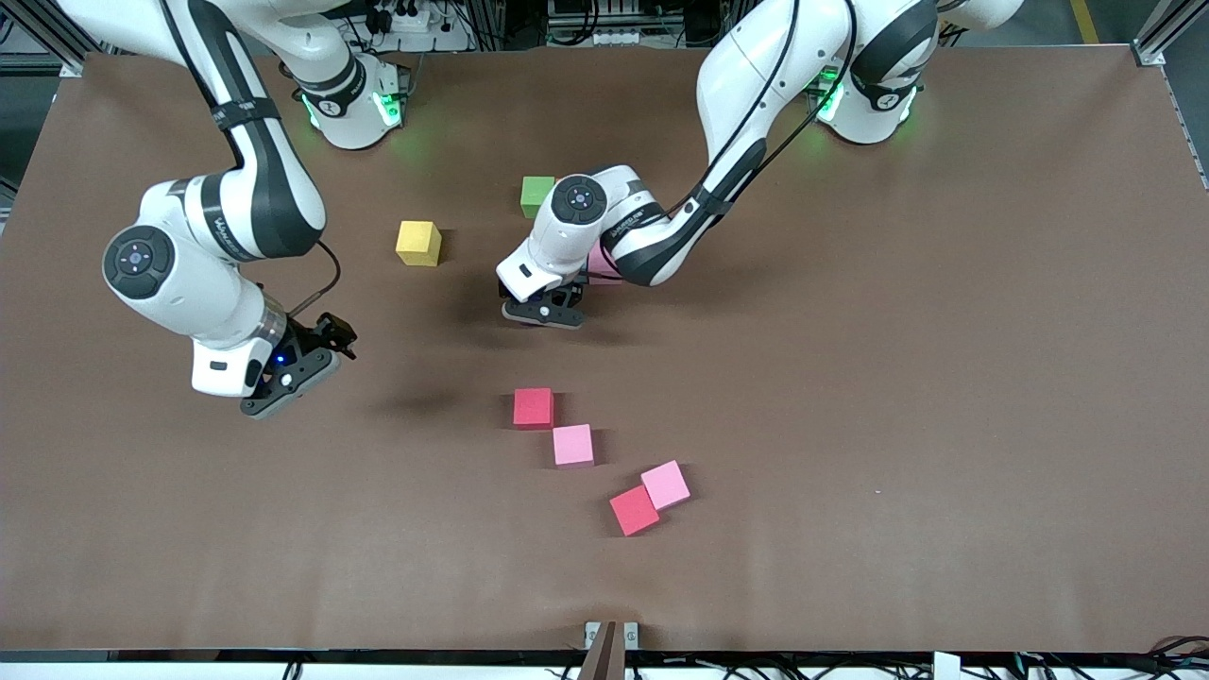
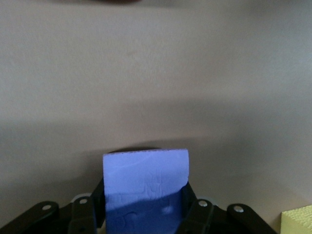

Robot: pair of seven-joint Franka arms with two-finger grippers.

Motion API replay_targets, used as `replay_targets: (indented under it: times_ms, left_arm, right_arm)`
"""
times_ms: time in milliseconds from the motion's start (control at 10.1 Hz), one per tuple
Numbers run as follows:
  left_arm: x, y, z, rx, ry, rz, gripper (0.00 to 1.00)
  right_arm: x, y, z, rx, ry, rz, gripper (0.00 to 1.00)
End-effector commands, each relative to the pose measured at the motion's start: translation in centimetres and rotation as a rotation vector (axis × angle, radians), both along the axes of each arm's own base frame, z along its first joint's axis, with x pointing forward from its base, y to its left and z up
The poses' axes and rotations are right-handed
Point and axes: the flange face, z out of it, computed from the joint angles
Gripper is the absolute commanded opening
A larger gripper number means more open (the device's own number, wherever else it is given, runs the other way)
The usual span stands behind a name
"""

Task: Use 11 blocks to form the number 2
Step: 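Carry the blue cube toward the cube group with the left gripper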

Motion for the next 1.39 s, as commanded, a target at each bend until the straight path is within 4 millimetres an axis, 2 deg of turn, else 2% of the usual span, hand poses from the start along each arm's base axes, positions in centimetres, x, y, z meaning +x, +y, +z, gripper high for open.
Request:
replay_targets:
  times_ms: [0,298,496,596,695,794,894,993,1291]
  left_arm:
    - [-1.4,-0.5,-0.8,0.036,-0.009,0.013,0.13]
    - [-1.7,-0.5,-1.2,0.051,-0.013,0.024,0.13]
    - [-2.4,-0.5,-1.6,0.06,-0.01,0.014,0.38]
    - [-2.3,-0.6,-1.5,0.06,-0.017,0.009,0.44]
    - [-2.4,-0.5,-1.5,0.064,-0.025,0.0,0.6]
    - [-2.4,-0.5,-1.5,0.066,-0.026,-0.002,0.71]
    - [-2.5,-0.6,-1.5,0.065,-0.026,-0.002,0.88]
    - [-2.5,-0.6,-1.5,0.065,-0.026,-0.002,1.0]
    - [-2.5,-0.6,-1.4,0.065,-0.026,-0.002,1.0]
  right_arm:
    - [0.7,0.7,-0.2,0.015,0.005,-0.013,1.0]
    - [0.5,1.5,-0.4,0.014,0.009,0.003,1.0]
    - [0.5,1.5,-0.4,0.014,0.008,0.003,1.0]
    - [0.5,1.5,-0.4,0.014,0.009,0.006,1.0]
    - [0.5,1.5,-0.4,0.014,0.006,0.006,1.0]
    - [0.6,1.6,-0.3,0.015,0.005,0.007,1.0]
    - [0.5,1.6,-0.4,0.014,0.006,0.007,1.0]
    - [0.6,1.6,-0.3,0.015,0.003,0.007,1.0]
    - [0.6,1.5,-0.3,0.016,0.003,0.002,1.0]
